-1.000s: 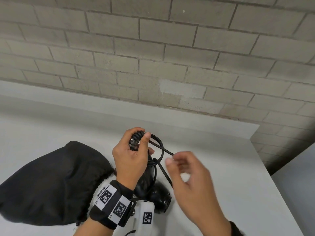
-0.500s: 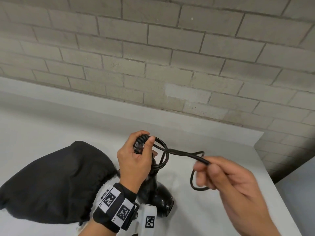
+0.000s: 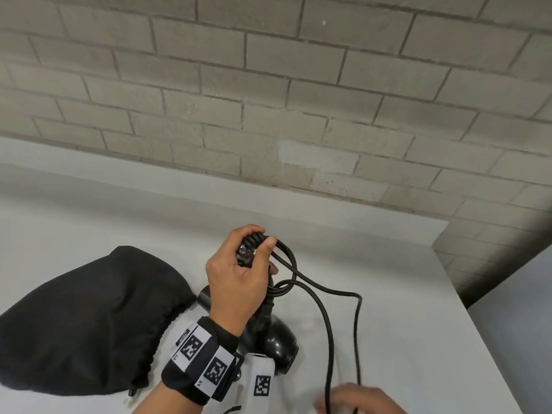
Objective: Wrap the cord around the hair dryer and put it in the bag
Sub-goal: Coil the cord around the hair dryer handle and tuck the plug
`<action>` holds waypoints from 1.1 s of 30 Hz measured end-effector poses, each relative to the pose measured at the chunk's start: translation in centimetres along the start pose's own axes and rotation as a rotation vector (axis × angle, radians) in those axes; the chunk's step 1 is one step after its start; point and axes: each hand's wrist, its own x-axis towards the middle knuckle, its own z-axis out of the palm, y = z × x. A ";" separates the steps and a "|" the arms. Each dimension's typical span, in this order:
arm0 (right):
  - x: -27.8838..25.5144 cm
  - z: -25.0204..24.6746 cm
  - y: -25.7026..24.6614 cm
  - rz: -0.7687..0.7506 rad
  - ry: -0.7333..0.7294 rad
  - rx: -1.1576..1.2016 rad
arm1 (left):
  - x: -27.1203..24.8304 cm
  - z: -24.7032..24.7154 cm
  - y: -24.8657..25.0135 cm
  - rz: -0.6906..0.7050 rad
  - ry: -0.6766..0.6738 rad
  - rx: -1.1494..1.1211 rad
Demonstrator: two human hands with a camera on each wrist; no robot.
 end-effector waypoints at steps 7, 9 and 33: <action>3.5 0.4 -8.5 -0.275 0.068 0.432 | -0.3 0.1 0.4 0.036 -0.018 -0.003; 3.8 -0.1 -10.8 -0.212 0.093 0.533 | -0.2 -0.1 0.3 0.019 -0.006 -0.004; 2.9 -3.3 -7.0 -0.410 0.465 0.310 | 0.2 -1.3 -0.4 -0.002 0.071 -0.005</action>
